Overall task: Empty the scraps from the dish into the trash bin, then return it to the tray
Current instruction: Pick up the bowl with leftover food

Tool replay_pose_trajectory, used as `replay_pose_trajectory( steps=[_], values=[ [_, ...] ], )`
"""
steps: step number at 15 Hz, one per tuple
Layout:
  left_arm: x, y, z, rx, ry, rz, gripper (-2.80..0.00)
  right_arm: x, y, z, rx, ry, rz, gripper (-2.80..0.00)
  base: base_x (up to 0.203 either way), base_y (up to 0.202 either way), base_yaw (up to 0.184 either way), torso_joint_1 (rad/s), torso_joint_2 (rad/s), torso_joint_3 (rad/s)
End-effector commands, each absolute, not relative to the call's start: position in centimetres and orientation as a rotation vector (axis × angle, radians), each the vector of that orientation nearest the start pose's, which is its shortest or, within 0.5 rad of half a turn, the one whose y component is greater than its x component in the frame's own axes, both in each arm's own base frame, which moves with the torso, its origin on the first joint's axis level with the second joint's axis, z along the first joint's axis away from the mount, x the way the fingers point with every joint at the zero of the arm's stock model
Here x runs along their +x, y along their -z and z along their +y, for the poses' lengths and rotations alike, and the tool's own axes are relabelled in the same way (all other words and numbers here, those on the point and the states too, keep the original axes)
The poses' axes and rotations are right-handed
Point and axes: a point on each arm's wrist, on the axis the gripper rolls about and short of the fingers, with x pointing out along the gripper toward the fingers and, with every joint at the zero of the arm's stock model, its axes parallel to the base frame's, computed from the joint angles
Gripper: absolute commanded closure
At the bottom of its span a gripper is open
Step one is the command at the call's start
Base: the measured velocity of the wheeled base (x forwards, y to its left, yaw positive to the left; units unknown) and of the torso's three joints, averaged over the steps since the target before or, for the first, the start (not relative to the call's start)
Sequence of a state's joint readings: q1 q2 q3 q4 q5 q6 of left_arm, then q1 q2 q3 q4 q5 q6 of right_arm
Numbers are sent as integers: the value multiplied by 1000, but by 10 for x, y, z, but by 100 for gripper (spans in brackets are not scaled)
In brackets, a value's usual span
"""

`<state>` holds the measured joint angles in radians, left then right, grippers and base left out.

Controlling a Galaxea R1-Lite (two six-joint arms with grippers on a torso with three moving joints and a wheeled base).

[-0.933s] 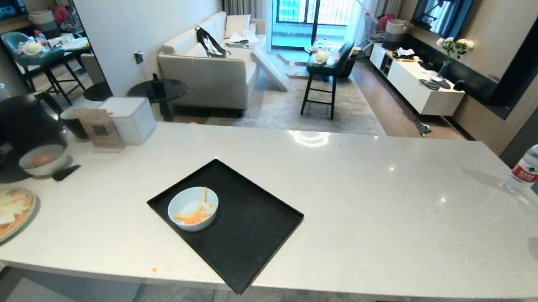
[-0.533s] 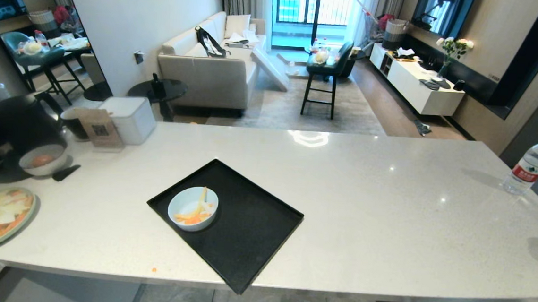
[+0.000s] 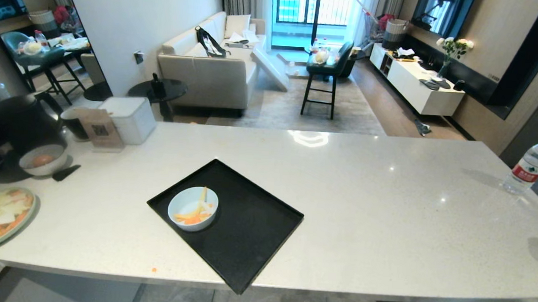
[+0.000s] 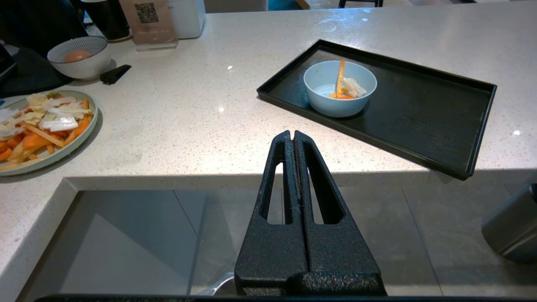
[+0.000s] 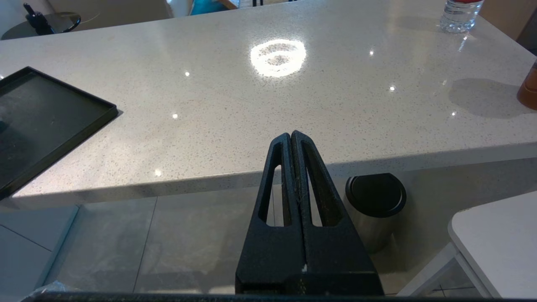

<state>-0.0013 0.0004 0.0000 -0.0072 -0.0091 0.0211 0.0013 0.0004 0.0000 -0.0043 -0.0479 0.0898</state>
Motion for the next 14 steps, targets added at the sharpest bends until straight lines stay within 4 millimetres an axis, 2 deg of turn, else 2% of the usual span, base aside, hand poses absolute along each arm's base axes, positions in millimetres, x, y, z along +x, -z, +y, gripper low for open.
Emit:
replay_pose_trajectory(
  steps=[1,4,6,10,14],
  values=[
    [-23,-76,0,4,8,-9,0,-23,-76,-1,91,47,-7,0,0,0,0,0,0,0],
    [-24,-77,0,-1,16,7,0,-23,-76,-1,91,47,-7,0,0,0,0,0,0,0],
    [-25,-88,0,25,22,25,0,-23,-76,-1,91,47,-7,0,0,0,0,0,0,0],
    [-10,-133,0,78,50,120,0,-23,-76,-1,91,46,-8,0,0,0,0,0,0,0],
    [22,-179,-3,117,138,202,0,-23,-76,-1,91,46,-7,0,0,0,0,0,0,0]
  ],
)
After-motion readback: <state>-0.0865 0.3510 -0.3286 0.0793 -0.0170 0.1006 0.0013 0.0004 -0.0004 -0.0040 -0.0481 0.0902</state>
